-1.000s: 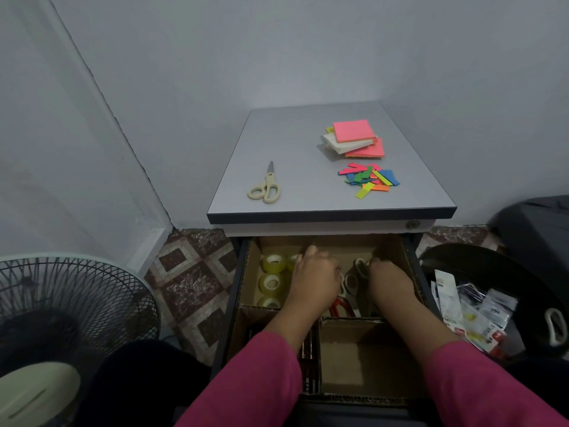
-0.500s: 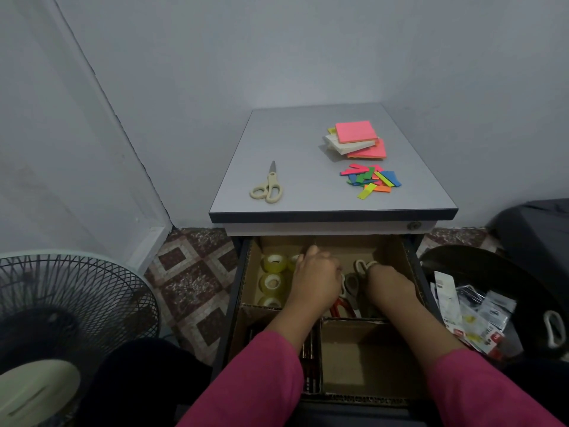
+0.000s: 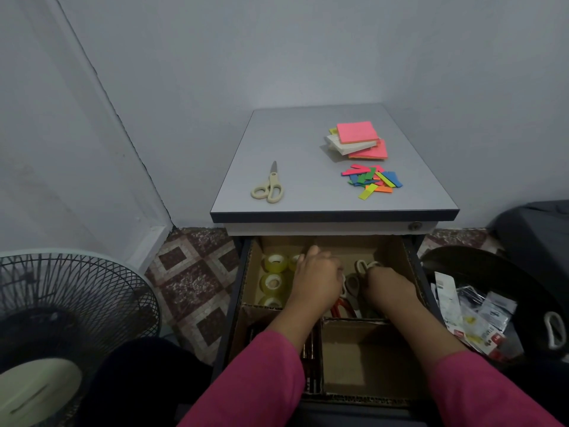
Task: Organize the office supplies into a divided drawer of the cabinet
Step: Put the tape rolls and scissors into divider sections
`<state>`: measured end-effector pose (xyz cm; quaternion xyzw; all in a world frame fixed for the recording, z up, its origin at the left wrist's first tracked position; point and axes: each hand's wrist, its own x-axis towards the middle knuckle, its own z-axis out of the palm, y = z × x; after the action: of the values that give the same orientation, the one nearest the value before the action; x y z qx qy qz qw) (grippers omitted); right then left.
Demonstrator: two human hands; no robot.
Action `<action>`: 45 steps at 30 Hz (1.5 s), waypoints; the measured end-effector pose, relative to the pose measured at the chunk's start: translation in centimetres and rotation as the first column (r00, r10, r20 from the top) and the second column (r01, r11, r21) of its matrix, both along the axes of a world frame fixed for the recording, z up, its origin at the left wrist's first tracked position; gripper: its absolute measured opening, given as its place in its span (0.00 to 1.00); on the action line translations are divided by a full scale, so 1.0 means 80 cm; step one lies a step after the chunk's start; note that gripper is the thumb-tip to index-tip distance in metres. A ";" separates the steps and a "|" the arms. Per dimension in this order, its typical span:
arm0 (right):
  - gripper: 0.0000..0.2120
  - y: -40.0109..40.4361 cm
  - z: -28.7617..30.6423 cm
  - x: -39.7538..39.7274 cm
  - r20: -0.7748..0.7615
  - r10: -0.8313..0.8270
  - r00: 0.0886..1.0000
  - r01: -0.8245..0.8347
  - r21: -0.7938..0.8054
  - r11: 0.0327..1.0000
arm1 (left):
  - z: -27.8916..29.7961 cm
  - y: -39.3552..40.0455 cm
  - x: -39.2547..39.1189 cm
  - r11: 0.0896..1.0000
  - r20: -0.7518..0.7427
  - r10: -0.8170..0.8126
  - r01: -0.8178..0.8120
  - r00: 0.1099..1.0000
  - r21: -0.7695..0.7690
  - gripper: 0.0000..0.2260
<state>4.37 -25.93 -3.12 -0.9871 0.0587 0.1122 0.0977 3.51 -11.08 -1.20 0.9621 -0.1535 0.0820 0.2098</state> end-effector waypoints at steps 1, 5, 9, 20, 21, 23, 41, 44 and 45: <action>0.09 0.000 0.000 -0.001 0.010 -0.008 1.000 0.008 0.006 1.000 | 0.000 0.000 0.000 1.000 -0.001 0.000 0.000 1.000 0.000 0.12; 0.09 0.000 0.005 -0.003 0.122 -0.002 0.992 -0.006 0.065 0.998 | -0.001 0.000 0.001 1.000 0.019 -0.005 0.005 1.000 0.009 0.12; 0.08 0.003 0.016 -0.009 0.437 0.054 0.898 -0.135 0.157 0.978 | 0.000 0.003 -0.001 0.997 0.130 -0.017 0.026 0.991 -0.069 0.11; 0.05 0.013 0.113 0.011 0.884 0.035 0.466 -0.299 0.121 0.947 | 0.115 0.069 0.035 0.831 0.372 0.402 -0.162 0.837 -0.533 0.12; 0.05 0.012 0.121 0.016 0.874 0.022 0.485 -0.283 0.133 0.950 | 0.127 0.079 0.047 0.830 0.313 0.435 -0.241 0.844 -0.504 0.13; 0.06 0.009 0.130 0.025 0.826 0.008 0.564 -0.266 0.172 0.949 | 0.138 0.099 0.076 0.852 0.168 0.464 -0.386 0.870 -0.354 0.15; 0.05 -0.005 0.120 0.018 0.788 0.073 0.612 -0.354 0.190 0.916 | 0.166 0.084 0.024 0.938 -0.047 0.346 -0.346 0.937 0.027 0.13; 0.04 -0.015 0.101 -0.002 0.826 0.110 0.554 -0.354 0.113 0.929 | 0.151 0.062 -0.035 0.964 -0.091 0.233 -0.242 0.968 -0.111 0.07; 0.04 -0.019 0.092 -0.008 0.817 0.102 0.568 -0.345 0.124 0.930 | 0.142 0.056 -0.055 0.966 -0.126 0.195 -0.213 0.973 -0.148 0.06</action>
<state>3.71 -27.45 4.26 -0.9079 -0.1337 -0.3227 0.2317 -0.88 -6.63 10.19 0.9559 -0.0347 0.0619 0.2849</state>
